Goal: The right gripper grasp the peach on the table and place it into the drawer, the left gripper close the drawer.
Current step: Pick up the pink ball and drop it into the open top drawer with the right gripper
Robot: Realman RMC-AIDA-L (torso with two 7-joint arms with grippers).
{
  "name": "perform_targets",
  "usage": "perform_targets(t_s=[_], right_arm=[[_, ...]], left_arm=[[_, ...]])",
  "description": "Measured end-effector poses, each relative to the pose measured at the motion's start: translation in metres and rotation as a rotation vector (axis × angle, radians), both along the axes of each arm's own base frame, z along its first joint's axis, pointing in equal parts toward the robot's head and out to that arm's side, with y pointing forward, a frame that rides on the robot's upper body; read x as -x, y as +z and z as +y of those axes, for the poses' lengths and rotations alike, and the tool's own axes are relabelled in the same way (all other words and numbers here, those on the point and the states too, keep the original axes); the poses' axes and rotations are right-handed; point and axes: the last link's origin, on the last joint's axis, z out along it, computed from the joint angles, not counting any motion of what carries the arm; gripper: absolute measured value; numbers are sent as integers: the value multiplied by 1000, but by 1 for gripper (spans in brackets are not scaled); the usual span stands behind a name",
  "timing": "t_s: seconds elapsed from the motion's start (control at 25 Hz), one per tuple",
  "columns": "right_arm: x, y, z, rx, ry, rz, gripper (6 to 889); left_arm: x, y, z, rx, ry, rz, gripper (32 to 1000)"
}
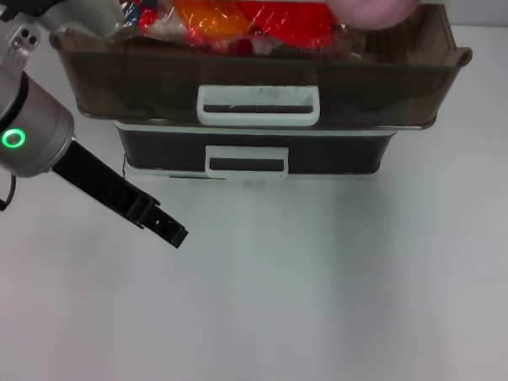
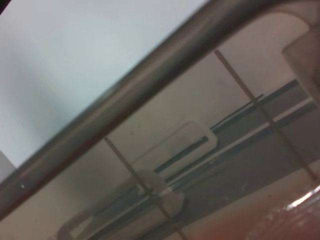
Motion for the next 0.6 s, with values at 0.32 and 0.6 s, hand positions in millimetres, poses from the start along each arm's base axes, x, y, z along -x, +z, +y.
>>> perform_targets(t_s=[0.32, 0.6], right_arm=[[6, -3, -2, -2, 26, -10, 90], [7, -5, -1, -12, 24, -5, 135]], left_arm=[[0, 0, 0, 0, 1, -1, 814], [1, 0, 0, -1, 3, -2, 814]])
